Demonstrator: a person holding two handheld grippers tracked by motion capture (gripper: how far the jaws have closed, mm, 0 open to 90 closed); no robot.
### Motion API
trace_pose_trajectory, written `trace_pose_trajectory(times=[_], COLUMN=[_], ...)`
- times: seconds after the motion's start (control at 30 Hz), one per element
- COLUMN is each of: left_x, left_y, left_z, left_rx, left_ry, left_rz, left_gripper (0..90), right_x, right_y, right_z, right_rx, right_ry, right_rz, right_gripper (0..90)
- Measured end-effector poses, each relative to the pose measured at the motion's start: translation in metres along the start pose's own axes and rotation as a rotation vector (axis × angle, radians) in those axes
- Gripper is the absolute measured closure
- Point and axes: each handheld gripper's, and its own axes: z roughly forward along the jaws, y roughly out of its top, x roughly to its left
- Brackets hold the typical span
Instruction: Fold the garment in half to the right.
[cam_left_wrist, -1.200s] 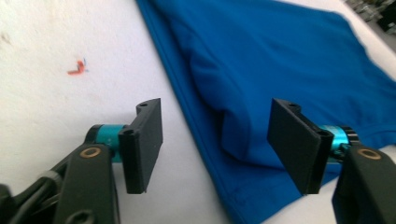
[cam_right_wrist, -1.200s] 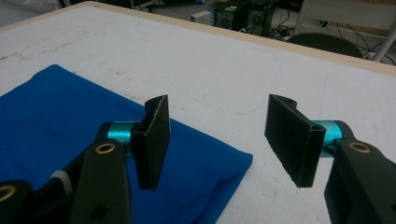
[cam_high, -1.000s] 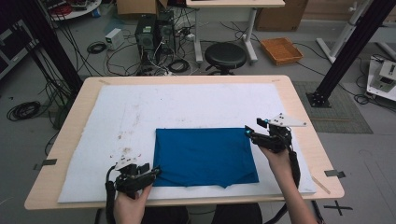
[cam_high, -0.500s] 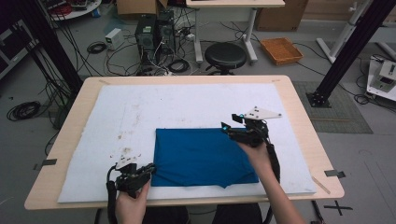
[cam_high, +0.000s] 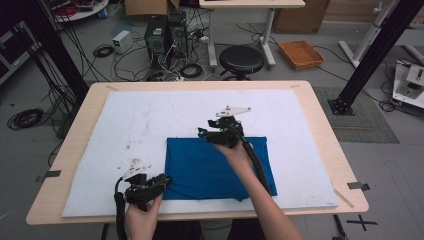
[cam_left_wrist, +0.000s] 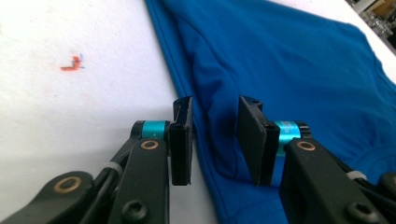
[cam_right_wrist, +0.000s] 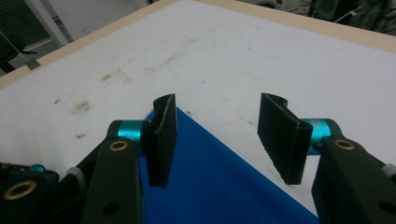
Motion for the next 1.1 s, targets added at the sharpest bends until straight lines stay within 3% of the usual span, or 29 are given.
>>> trace_pose_trajectory(times=[0.07, 0.3, 0.43, 0.57, 0.67, 0.83, 0.93, 1.1], left_x=[-0.001, -0.002, -0.002, -0.004, -0.003, -0.002, 0.001, 0.001], left_y=[0.000, -0.002, -0.003, -0.003, -0.003, -0.003, -0.002, -0.002], left_z=[0.000, 0.000, 0.000, 0.000, 0.000, 0.000, 0.000, 0.000], left_rx=[0.003, 0.013, 0.011, 0.010, 0.011, 0.012, 0.019, 0.017], left_ry=[0.009, 0.005, -0.001, -0.004, -0.011, -0.007, -0.017, -0.014], left_rz=[0.004, -0.004, -0.006, 0.004, 0.000, 0.005, -0.009, -0.005], left_gripper=[71.3, 79.3, 78.9, 73.0, 73.2, 76.8, 79.9, 80.5], right_x=[0.006, 0.028, 0.041, 0.052, 0.059, 0.061, 0.062, 0.063], right_y=[0.004, 0.014, 0.014, 0.015, 0.015, 0.011, 0.011, 0.012], right_z=[0.014, 0.068, 0.099, 0.124, 0.139, 0.153, 0.155, 0.153], right_rx=[0.003, 0.105, 0.188, 0.231, 0.280, 0.322, 0.316, 0.315], right_ry=[0.018, 0.013, -0.004, -0.008, -0.039, -0.060, -0.069, -0.081], right_rz=[0.001, -0.040, -0.072, -0.096, -0.127, -0.148, -0.165, -0.179], right_gripper=[48.3, 53.9, 57.3, 59.9, 62.9, 76.4, 82.4, 86.9])
